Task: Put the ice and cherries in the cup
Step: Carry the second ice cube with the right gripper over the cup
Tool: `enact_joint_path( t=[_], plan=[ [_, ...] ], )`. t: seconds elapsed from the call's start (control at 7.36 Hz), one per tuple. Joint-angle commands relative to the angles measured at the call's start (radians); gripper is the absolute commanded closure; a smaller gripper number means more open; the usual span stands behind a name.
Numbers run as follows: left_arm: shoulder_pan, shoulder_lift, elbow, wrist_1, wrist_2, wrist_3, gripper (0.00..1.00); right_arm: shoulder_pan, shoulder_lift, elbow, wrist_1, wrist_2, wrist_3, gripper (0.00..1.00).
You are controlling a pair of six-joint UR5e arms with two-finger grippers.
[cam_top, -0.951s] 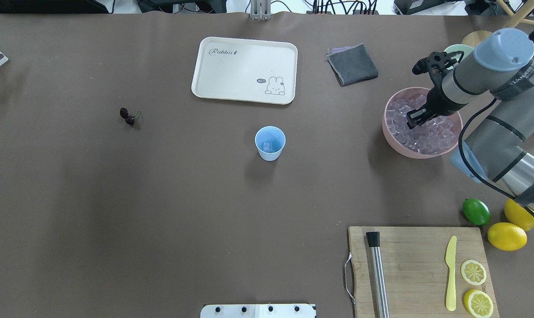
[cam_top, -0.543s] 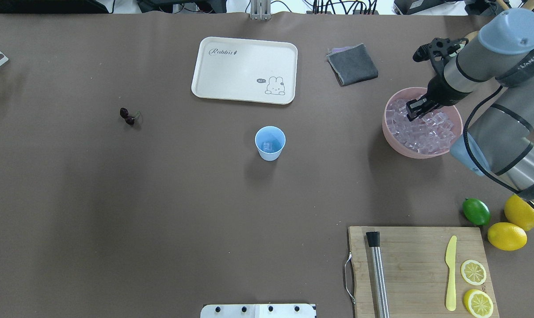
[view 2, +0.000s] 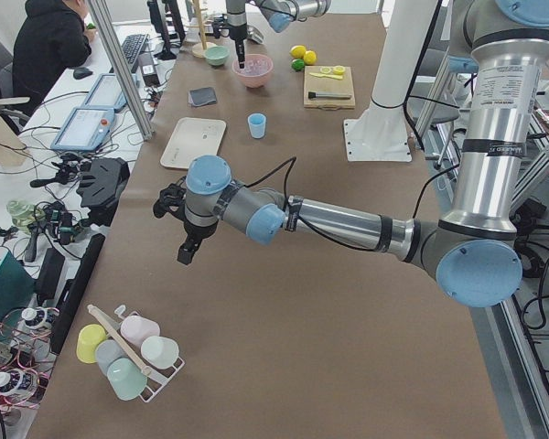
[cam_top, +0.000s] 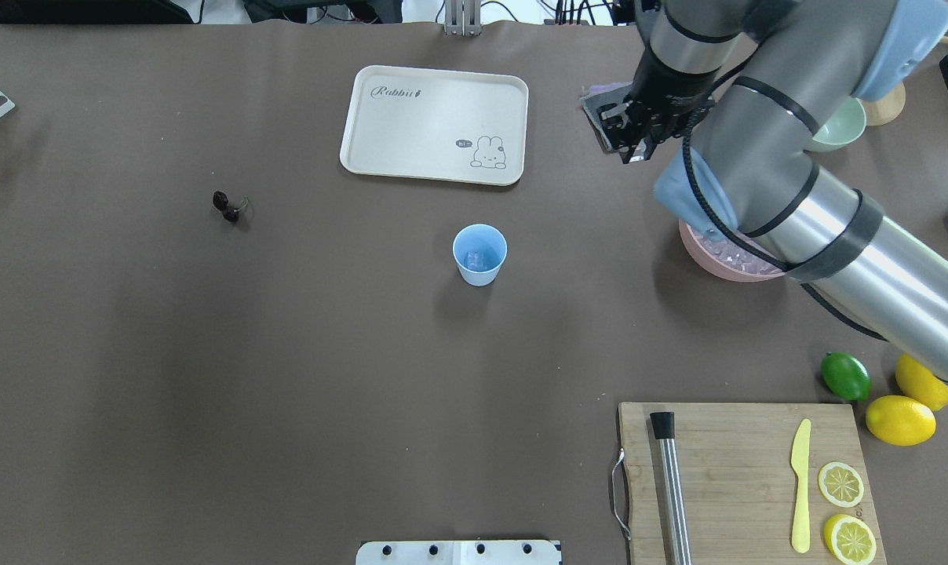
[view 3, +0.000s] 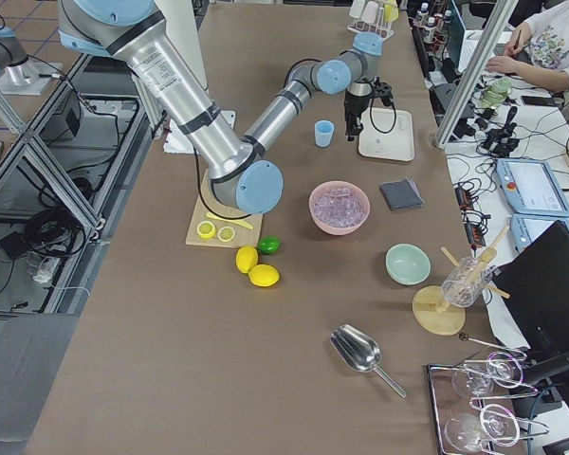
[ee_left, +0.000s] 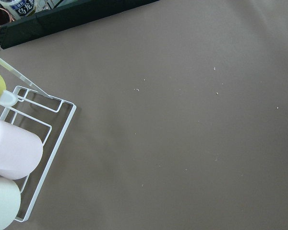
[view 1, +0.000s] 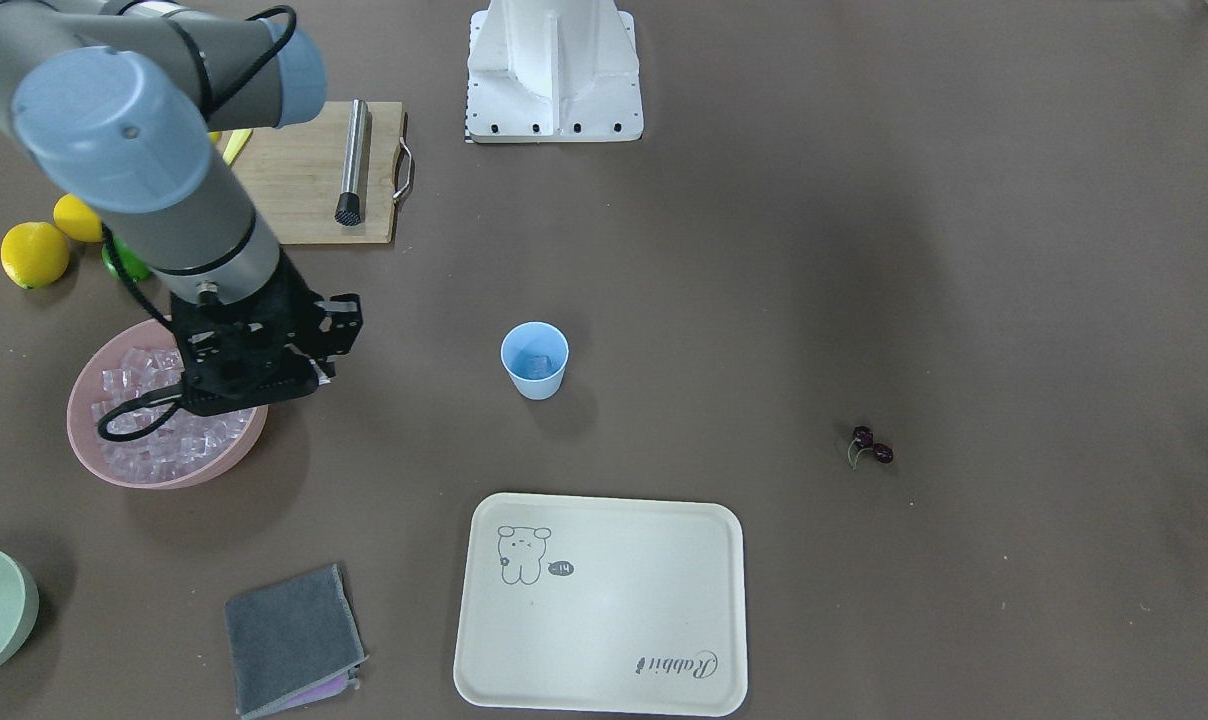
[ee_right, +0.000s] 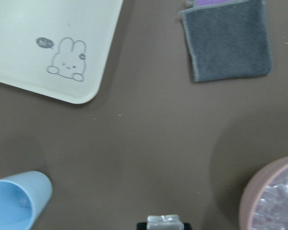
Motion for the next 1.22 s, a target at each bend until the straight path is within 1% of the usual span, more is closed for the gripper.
enact_joint_path(
  t=[0.0,0.14,0.54,0.81,0.95,1.09],
  plan=[
    [0.003,-0.014,0.02,-0.001,0.0,0.001,0.02,-0.181,0.102,-0.114,0.135,-0.134,0.274,1.0],
    [0.003,-0.016,0.036,-0.003,0.0,0.004,0.02,-0.243,0.104,-0.139,0.215,-0.226,0.344,1.0],
    [0.003,-0.014,0.033,-0.003,0.0,0.003,0.02,-0.292,0.106,-0.15,0.224,-0.239,0.35,1.0],
    [0.003,-0.012,0.007,-0.003,-0.001,0.0,0.02,-0.292,0.103,-0.156,0.224,-0.238,0.353,1.0],
    [0.003,-0.011,-0.003,-0.004,-0.003,0.006,0.02,-0.274,0.103,-0.156,0.224,-0.239,0.323,0.52],
    [0.006,-0.015,0.005,-0.004,0.0,0.006,0.02,-0.274,0.101,-0.156,0.224,-0.242,0.3,0.26]
  ],
)
